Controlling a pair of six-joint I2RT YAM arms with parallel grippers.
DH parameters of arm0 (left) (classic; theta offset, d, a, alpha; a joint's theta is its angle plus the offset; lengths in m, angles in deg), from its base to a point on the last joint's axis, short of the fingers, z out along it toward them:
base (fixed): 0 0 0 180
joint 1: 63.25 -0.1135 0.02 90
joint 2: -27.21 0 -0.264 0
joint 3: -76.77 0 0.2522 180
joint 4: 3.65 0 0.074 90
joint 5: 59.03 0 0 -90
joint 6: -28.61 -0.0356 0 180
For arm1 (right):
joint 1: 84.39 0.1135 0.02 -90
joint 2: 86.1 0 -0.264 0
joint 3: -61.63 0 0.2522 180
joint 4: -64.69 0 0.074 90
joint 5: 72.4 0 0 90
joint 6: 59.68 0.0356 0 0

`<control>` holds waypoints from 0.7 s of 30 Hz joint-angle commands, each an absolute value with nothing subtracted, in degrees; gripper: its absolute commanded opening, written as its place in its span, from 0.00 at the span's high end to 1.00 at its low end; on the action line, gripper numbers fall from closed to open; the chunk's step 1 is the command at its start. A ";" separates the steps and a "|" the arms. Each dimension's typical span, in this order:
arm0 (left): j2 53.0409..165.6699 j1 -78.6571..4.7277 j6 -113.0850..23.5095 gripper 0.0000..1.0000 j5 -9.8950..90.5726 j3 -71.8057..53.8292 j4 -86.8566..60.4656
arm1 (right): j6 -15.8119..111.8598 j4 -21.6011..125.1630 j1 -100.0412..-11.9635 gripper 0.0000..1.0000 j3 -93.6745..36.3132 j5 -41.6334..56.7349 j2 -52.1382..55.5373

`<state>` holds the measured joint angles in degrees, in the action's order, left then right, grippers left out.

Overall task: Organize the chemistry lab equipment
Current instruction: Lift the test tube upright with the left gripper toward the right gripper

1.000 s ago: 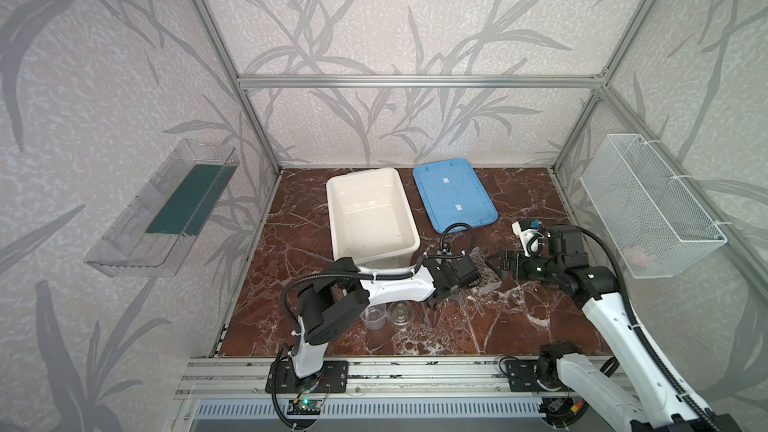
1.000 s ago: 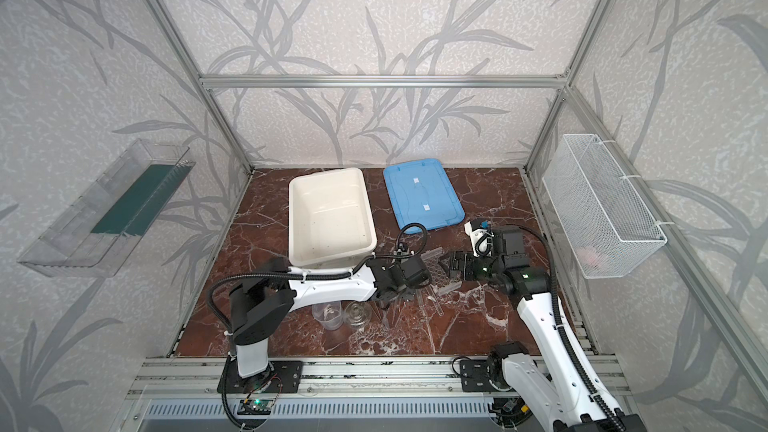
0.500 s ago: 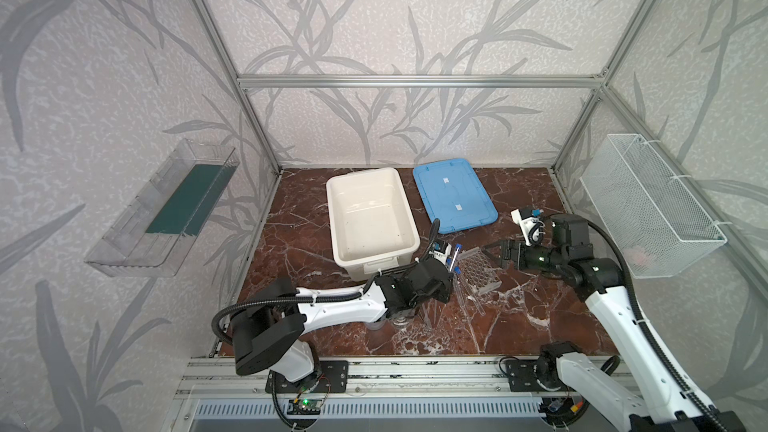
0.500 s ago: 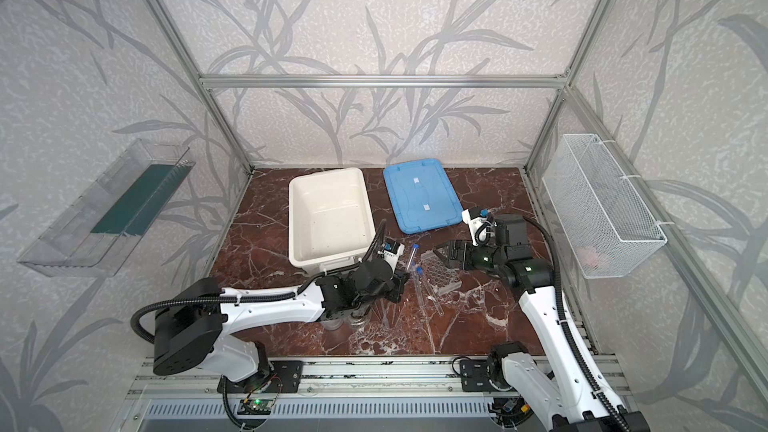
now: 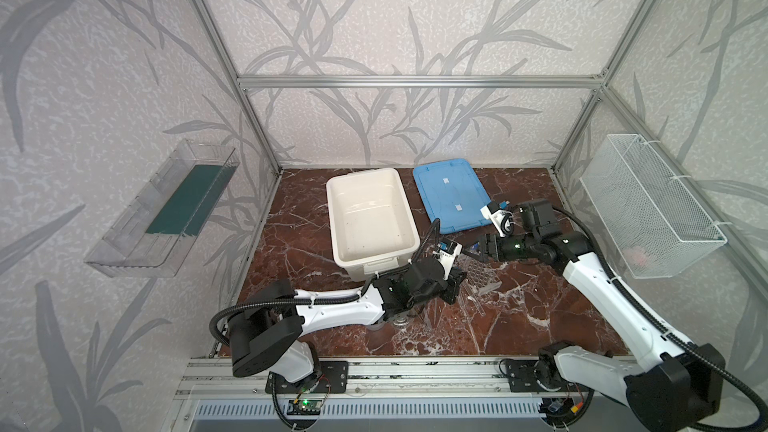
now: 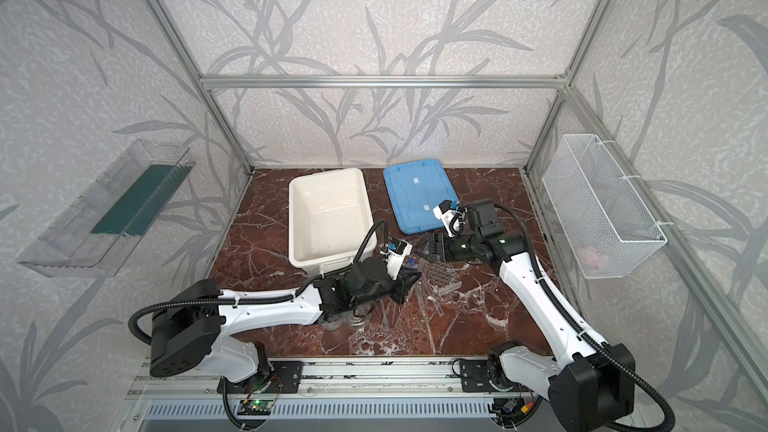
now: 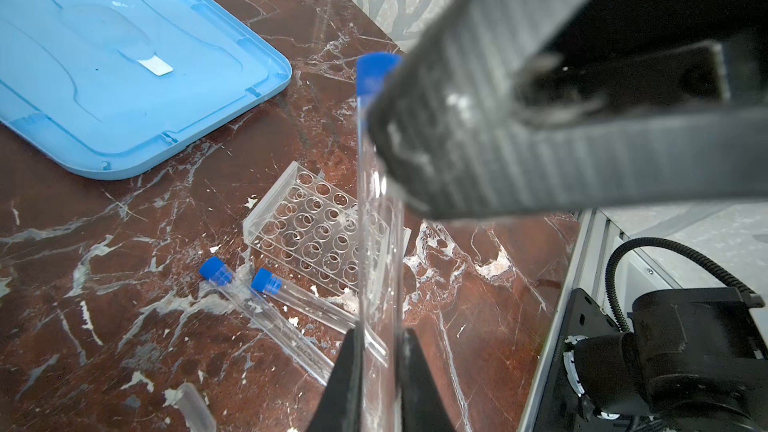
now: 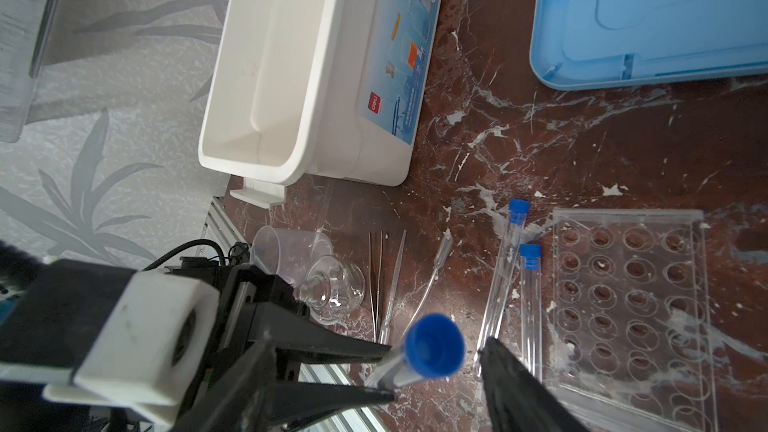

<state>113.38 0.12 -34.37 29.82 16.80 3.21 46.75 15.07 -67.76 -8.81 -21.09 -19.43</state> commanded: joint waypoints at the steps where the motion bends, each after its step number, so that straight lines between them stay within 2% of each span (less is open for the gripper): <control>1: 113.94 0.43 -35.05 0.89 30.61 17.31 5.65 | 46.92 15.36 -67.59 0.33 -10.49 -21.25 -18.89; 6: 114.74 0.52 -34.73 0.89 30.97 17.13 6.03 | 48.00 16.35 -67.64 0.52 -9.52 -21.73 -19.57; 9: 115.28 0.53 -34.50 0.88 31.16 16.96 6.09 | 47.90 15.54 -67.64 0.57 -9.31 -22.82 -19.65; 16: 115.17 0.50 -34.15 0.88 30.88 16.78 6.53 | 48.69 16.44 -67.68 0.60 -7.67 -23.00 -19.83; 21: 115.54 0.63 -33.80 0.88 31.40 16.44 6.58 | 48.91 17.08 -67.69 0.65 -6.72 -22.08 -20.16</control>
<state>114.78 0.25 -34.19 30.83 16.80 5.35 48.61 16.30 -67.81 -7.48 -21.44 -19.08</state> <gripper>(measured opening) 0.143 0.352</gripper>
